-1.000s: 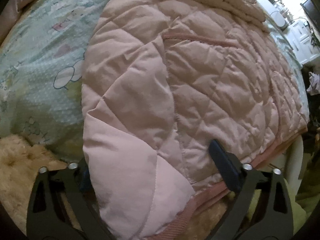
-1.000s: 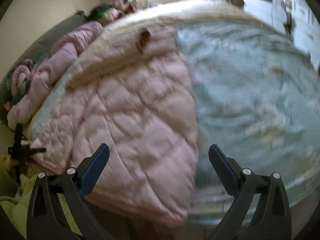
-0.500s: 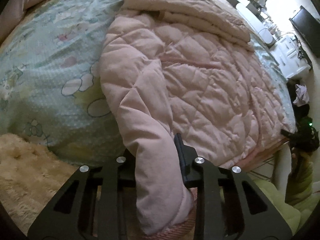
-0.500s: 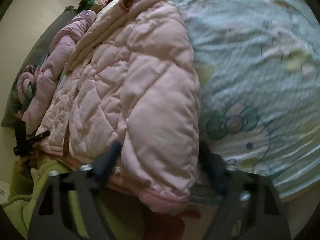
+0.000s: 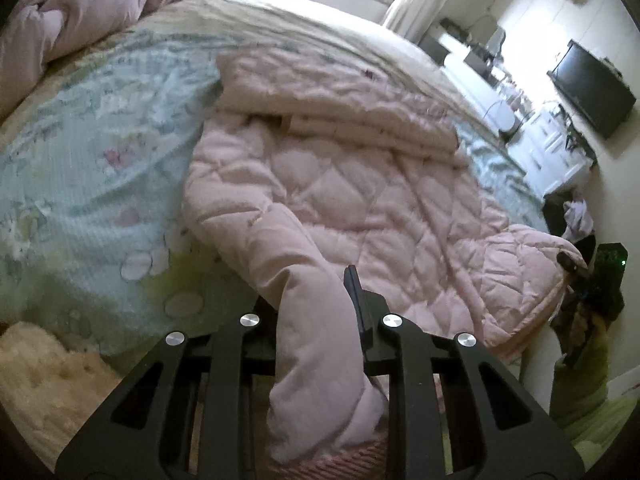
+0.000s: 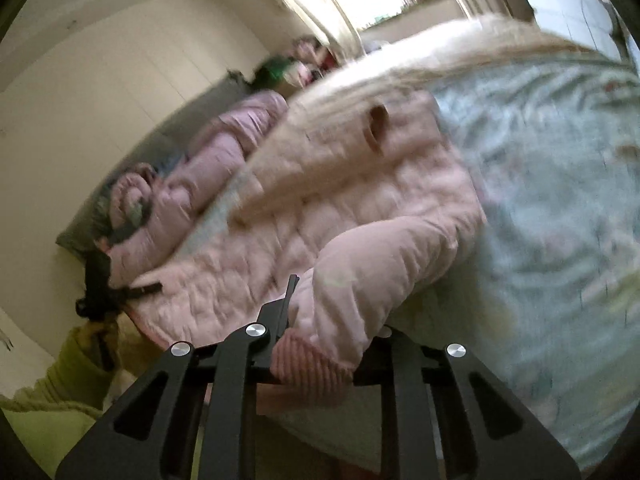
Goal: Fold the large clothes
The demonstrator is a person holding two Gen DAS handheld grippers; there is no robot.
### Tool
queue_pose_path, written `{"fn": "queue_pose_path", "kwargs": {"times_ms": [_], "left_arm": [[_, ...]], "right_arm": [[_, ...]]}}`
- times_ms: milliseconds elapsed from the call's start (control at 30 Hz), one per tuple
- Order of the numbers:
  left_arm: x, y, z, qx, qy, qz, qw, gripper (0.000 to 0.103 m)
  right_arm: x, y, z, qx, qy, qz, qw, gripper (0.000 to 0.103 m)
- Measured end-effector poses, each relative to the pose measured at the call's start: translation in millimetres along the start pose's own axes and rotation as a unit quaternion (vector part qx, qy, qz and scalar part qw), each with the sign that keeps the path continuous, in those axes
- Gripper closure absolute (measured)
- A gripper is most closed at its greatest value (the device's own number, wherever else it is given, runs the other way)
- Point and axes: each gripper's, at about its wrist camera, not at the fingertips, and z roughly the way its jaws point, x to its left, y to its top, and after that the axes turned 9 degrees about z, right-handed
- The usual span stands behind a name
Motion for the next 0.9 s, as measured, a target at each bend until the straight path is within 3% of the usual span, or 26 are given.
{"fn": "queue_pose_path", "kwargs": {"times_ms": [333, 900], "left_arm": [[-4.7, 25.9, -14.2, -0.048, 0.008, -0.002, 0.9988, 0.087], [-3.3, 56.9, -22.4, -0.080, 0.024, -0.009, 0.9965, 0.087]], "right_arm": [[13.9, 39.2, 4.4, -0.067, 0.027, -0.007, 0.997, 0.087], [9.4, 71.8, 13.0, -0.104, 0.023, 0.013, 0.994, 0.087]]}}
